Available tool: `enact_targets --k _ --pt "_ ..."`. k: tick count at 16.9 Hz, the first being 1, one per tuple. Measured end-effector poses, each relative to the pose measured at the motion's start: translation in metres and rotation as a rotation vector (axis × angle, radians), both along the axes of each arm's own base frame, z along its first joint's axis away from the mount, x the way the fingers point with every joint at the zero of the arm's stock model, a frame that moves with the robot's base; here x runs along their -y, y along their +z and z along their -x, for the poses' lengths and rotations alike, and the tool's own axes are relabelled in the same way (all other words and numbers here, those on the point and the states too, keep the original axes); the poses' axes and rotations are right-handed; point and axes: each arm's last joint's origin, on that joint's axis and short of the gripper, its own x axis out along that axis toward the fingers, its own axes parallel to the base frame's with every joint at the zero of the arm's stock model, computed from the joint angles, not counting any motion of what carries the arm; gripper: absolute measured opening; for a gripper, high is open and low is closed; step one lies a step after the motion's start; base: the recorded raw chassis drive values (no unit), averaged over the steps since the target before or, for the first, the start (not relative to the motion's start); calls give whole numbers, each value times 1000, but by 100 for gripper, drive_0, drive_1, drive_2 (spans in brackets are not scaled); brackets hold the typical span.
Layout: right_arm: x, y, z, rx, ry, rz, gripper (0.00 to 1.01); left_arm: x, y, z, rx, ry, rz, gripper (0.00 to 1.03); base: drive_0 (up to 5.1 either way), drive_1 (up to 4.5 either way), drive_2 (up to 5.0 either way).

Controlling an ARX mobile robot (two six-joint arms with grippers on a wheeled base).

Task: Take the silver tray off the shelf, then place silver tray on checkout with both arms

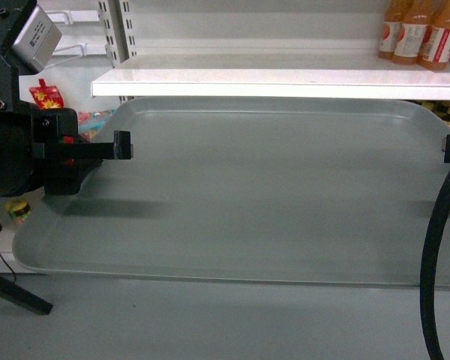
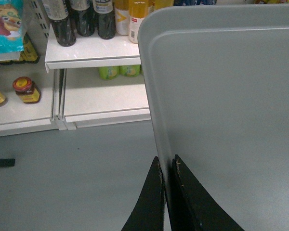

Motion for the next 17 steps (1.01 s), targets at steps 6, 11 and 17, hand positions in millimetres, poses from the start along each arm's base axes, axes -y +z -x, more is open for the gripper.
enact_targets --k 6,11,17 --pt "0 0 0 3 1 -1 3 -1 0 0 3 1 -1 3 11 -422 444" --pt "0 0 0 -1 0 0 3 0 0 0 1 -1 -3 3 12 -421 445" --pt "0 0 0 3 0 0 3 0 0 0 4 -3 -2 3 6 -428 439"
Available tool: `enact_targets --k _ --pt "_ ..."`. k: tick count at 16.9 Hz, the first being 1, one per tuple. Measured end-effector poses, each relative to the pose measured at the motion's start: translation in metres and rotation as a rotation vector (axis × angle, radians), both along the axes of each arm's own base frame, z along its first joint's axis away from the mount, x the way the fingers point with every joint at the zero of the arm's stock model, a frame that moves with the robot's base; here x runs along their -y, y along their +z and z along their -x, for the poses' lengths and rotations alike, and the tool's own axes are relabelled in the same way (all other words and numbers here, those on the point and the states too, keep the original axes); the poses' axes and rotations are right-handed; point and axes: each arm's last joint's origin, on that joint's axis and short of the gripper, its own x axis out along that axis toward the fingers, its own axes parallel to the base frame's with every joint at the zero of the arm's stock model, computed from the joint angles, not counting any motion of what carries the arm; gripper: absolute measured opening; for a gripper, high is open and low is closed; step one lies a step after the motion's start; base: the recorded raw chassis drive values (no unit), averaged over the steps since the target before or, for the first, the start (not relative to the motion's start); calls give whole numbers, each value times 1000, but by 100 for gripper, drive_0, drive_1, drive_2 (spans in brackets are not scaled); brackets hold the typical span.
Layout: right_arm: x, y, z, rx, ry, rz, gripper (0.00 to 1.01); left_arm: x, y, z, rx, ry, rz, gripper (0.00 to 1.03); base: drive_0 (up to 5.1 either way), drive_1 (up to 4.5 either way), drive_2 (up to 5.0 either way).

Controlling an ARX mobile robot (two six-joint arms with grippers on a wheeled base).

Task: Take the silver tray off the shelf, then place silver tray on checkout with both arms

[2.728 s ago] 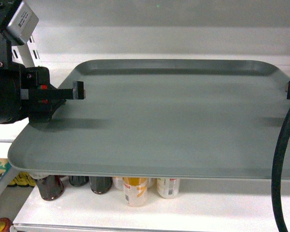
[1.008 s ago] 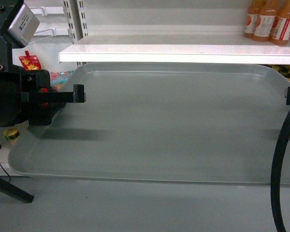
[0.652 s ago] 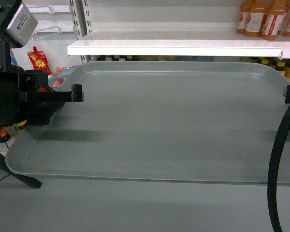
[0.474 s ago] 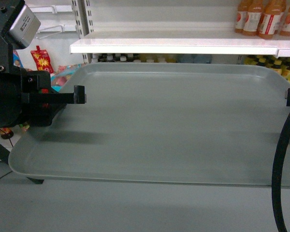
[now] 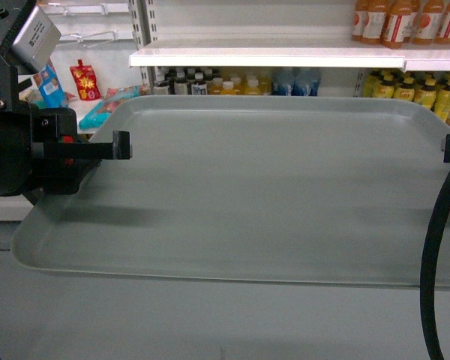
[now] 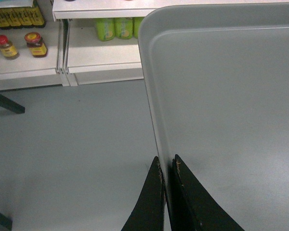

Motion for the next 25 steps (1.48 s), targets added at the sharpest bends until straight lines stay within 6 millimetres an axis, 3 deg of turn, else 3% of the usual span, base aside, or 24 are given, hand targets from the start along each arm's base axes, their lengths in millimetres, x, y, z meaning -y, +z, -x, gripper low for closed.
enact_targets --k 25 --pt "0 0 0 0 0 0 3 -1 0 0 1 1 -2 3 0 -433 433"
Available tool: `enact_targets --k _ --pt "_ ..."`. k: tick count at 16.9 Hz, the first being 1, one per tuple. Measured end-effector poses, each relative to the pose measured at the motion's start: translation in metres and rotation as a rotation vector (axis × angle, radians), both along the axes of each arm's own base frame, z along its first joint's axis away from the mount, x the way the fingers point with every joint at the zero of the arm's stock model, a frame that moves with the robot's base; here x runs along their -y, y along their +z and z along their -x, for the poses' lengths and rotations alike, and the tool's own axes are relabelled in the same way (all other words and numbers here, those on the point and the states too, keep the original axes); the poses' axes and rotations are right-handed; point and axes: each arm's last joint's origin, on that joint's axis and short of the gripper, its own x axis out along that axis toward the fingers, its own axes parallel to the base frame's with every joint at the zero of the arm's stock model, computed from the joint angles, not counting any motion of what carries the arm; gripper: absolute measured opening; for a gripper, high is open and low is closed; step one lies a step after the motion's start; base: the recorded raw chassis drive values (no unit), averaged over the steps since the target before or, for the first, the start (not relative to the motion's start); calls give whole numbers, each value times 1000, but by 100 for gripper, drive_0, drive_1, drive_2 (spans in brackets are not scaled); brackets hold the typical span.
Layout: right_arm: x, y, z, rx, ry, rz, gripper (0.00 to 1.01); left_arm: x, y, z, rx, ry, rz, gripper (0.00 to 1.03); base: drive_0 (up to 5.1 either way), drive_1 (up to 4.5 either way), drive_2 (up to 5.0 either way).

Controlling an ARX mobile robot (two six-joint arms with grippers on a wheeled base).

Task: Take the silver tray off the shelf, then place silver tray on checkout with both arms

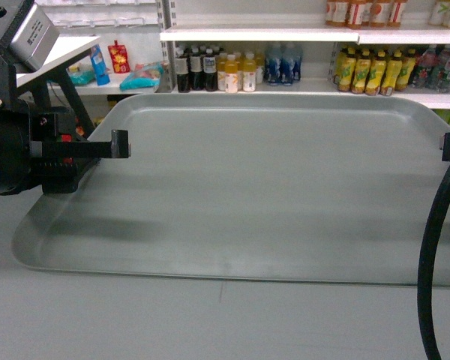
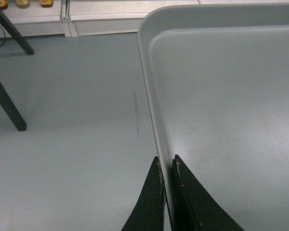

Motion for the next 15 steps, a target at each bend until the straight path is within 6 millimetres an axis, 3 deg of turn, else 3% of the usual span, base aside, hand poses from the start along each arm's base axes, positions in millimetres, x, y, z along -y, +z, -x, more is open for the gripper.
enact_targets --k 2,15 --pt "0 0 0 -3 0 0 3 1 0 0 1 -3 1 3 7 -426 441" --pt "0 0 0 -3 -2 1 3 1 1 1 6 -2 2 3 0 0 0"
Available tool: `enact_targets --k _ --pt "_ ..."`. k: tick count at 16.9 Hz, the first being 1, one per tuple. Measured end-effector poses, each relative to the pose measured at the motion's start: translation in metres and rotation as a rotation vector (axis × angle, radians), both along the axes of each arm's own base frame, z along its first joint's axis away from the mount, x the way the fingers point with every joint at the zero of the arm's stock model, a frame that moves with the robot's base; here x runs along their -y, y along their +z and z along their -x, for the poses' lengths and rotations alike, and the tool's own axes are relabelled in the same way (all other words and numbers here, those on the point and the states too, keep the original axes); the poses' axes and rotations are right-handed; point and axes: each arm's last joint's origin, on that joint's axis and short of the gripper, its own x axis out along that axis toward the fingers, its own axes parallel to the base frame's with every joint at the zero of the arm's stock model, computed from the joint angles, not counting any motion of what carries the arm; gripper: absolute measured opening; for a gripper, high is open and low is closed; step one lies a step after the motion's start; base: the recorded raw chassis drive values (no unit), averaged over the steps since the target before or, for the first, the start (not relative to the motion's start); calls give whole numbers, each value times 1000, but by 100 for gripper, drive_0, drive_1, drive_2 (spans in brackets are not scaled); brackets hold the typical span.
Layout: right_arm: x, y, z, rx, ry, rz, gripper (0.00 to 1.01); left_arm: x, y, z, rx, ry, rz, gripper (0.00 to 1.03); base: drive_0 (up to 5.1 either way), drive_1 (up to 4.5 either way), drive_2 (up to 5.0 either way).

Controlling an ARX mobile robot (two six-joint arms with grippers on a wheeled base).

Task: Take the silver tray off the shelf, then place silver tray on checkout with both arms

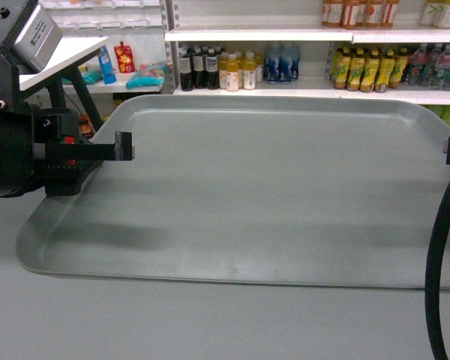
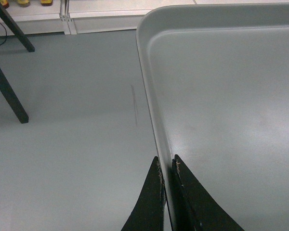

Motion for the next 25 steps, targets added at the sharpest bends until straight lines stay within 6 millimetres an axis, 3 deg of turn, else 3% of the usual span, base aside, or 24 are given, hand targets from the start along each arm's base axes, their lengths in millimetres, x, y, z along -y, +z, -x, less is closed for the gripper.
enact_targets --k 25 --pt "0 0 0 0 3 -1 3 0 0 0 -2 -1 0 3 -482 259 259"
